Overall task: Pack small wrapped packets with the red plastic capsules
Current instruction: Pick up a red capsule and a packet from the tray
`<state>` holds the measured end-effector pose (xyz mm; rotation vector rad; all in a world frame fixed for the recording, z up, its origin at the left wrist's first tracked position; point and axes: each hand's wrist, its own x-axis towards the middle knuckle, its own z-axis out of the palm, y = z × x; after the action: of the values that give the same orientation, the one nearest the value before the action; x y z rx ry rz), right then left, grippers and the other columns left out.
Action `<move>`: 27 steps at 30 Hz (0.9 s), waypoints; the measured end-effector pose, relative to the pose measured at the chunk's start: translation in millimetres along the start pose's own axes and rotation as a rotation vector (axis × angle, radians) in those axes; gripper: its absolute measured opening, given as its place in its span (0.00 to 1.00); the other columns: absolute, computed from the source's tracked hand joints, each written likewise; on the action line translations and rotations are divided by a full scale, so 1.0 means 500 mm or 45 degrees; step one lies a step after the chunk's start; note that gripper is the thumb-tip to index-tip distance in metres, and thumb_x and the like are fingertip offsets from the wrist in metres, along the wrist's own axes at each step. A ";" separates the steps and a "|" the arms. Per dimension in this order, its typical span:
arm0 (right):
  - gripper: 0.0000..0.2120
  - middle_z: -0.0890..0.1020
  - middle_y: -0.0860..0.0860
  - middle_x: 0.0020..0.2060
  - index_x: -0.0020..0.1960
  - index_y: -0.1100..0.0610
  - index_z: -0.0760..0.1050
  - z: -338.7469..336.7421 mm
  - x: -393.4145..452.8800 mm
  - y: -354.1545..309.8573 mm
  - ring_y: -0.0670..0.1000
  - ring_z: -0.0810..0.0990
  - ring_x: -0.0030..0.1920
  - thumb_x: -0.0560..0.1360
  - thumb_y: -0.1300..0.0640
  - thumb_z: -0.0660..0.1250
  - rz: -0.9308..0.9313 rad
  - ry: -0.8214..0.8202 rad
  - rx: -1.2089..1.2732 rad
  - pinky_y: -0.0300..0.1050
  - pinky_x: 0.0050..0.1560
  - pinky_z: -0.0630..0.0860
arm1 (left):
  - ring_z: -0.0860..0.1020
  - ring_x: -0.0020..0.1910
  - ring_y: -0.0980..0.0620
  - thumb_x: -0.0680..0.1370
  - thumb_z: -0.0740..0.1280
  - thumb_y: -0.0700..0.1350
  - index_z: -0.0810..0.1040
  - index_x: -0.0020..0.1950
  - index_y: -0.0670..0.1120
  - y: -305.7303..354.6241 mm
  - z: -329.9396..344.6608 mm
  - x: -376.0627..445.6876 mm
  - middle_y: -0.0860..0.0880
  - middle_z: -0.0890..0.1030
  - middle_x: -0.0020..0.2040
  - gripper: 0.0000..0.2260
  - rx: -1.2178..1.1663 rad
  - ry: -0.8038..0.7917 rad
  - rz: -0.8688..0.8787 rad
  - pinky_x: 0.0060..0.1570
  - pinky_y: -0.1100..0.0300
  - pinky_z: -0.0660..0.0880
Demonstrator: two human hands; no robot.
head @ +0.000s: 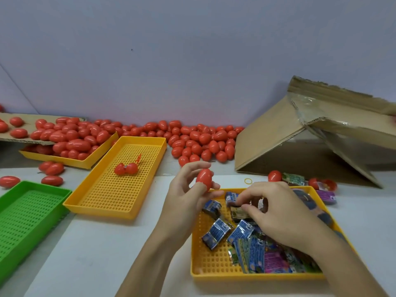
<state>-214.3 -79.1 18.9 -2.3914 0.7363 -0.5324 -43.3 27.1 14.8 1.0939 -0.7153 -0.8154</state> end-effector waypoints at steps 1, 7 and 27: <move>0.05 0.80 0.35 0.41 0.46 0.42 0.83 -0.004 -0.004 0.005 0.32 0.72 0.52 0.76 0.53 0.72 0.011 -0.008 -0.037 0.25 0.47 0.70 | 0.80 0.42 0.48 0.70 0.65 0.38 0.82 0.52 0.46 -0.001 -0.001 -0.002 0.46 0.79 0.47 0.13 -0.054 -0.002 -0.024 0.42 0.58 0.78; 0.15 0.74 0.35 0.48 0.58 0.44 0.82 0.016 -0.011 0.008 0.37 0.71 0.53 0.73 0.40 0.71 0.045 -0.110 -0.169 0.41 0.51 0.74 | 0.78 0.40 0.52 0.79 0.67 0.41 0.82 0.53 0.50 -0.007 0.017 -0.019 0.48 0.82 0.44 0.06 0.059 -0.011 -0.062 0.37 0.63 0.75; 0.04 0.79 0.35 0.40 0.46 0.42 0.85 0.011 -0.012 -0.008 0.38 0.74 0.47 0.72 0.45 0.74 0.024 -0.023 -0.197 0.42 0.47 0.74 | 0.80 0.37 0.49 0.83 0.59 0.38 0.79 0.58 0.40 -0.002 0.026 -0.014 0.44 0.83 0.44 0.10 -0.088 0.076 -0.142 0.33 0.61 0.76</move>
<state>-214.5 -70.4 16.2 -2.5255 0.8179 -0.4608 -57.9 26.5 16.9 1.0988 -0.5760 -0.8927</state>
